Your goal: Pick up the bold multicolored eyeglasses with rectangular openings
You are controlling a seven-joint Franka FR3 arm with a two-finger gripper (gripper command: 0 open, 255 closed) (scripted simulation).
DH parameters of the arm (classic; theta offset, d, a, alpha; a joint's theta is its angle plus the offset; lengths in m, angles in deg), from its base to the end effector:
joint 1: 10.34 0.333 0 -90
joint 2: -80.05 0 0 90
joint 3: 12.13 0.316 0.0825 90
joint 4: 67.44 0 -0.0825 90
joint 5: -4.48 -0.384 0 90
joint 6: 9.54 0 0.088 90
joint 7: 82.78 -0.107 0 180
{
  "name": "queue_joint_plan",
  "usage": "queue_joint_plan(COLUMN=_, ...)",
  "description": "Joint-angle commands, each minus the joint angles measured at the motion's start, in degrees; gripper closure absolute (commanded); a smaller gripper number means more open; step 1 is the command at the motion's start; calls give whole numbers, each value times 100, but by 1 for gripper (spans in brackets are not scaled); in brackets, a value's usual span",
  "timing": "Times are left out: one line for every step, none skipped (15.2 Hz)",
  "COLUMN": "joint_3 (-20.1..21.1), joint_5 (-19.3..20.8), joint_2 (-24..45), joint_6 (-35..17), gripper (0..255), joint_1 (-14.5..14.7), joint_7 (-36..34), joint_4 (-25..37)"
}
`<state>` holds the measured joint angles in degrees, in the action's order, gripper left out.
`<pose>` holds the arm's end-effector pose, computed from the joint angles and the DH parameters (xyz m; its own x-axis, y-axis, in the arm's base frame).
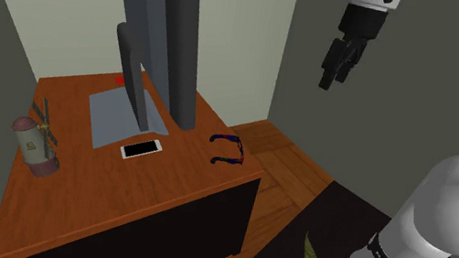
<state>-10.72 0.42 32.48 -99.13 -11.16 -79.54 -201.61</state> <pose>0.2943 0.0133 0.6100 0.9967 0.0602 0.0549 0.0629 -0.9968 -0.0495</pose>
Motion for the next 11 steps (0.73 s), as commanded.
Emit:
queue_joint_plan(joint_3=0, joint_5=0, joint_2=0, joint_6=0, gripper=0, joint_1=0, joint_7=0, joint_4=0)
queue_joint_plan(joint_3=-19, joint_5=17, joint_2=91, joint_6=-202, gripper=0, joint_1=-12, joint_7=35, joint_4=-104)
queue_joint_plan(joint_3=-38, joint_5=34, joint_2=191, joint_6=-406, gripper=0, joint_1=-25, joint_7=70, joint_4=-200)
queue_joint_plan(joint_3=-57, joint_5=50, joint_2=299, joint_6=-610, gripper=0, joint_1=-38, joint_7=104, joint_4=-288)
queue_joint_plan(joint_3=-77, joint_5=65, joint_2=415, joint_6=-815, gripper=0, joint_1=-51, joint_7=138, joint_4=-369)
queue_joint_plan(joint_3=-96, joint_5=79, joint_2=540, joint_6=-1020, gripper=0, joint_1=-64, joint_7=172, joint_4=-441)
queue_joint_plan(joint_3=-115, joint_5=92, joint_2=673, joint_6=-1225, gripper=0, joint_1=-77, joint_7=205, joint_4=-506)
queue_joint_plan(joint_3=-134, joint_5=104, joint_2=814, joint_6=-1431, gripper=0, joint_1=-91, joint_7=238, joint_4=-562)
queue_joint_plan(joint_3=-154, joint_5=115, joint_2=963, joint_6=-1635, gripper=0, joint_1=-103, joint_7=271, joint_4=-609)
queue_joint_plan(joint_3=-174, joint_5=125, joint_2=1119, joint_6=-1840, gripper=0, joint_1=-114, joint_7=303, joint_4=-649)
queue_joint_plan(joint_3=-194, joint_5=135, joint_2=1283, joint_6=-2042, gripper=0, joint_1=-125, joint_7=335, joint_4=-680)
